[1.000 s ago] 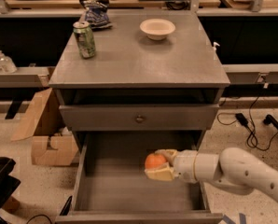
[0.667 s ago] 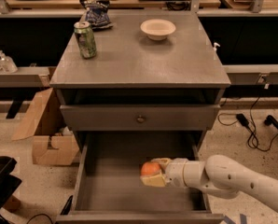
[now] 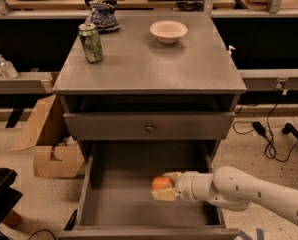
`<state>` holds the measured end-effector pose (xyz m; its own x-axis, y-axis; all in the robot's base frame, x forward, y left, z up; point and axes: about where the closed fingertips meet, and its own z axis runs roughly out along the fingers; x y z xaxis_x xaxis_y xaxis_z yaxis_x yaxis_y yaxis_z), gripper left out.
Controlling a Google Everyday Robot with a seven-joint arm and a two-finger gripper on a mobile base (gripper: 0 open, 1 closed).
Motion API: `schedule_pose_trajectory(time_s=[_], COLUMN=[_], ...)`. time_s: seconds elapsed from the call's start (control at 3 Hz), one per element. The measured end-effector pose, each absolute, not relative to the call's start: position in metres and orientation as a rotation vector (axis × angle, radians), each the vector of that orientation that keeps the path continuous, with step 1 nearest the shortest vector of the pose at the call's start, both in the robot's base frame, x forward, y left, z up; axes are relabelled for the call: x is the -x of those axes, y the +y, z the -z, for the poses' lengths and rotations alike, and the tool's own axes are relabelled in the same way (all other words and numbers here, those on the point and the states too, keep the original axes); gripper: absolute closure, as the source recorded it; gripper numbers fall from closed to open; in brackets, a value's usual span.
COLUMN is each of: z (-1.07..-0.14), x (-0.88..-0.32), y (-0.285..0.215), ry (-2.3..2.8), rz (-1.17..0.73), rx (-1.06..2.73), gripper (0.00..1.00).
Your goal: Place orange into middle drawer
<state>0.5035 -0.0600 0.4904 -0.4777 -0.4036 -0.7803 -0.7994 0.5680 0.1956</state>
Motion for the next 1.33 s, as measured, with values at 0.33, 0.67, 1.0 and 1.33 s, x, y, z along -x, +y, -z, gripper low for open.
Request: schedule_pose_trajectory(time_s=[0.33, 0.67, 1.0, 1.33], z=[-0.466, -0.409, -0.358, -0.357], x=[-0.513, -0.530, -0.547, -0.549], y=[-0.050, -0.042, -0.030, -0.027], ry=[2.125, 2.227, 2.316, 2.324], rz=[-0.743, -0.704, -0.625, -0.611], rx=[0.947, 0.916, 0.919, 0.933], gripper=[1.00, 1.00, 1.00, 0.82])
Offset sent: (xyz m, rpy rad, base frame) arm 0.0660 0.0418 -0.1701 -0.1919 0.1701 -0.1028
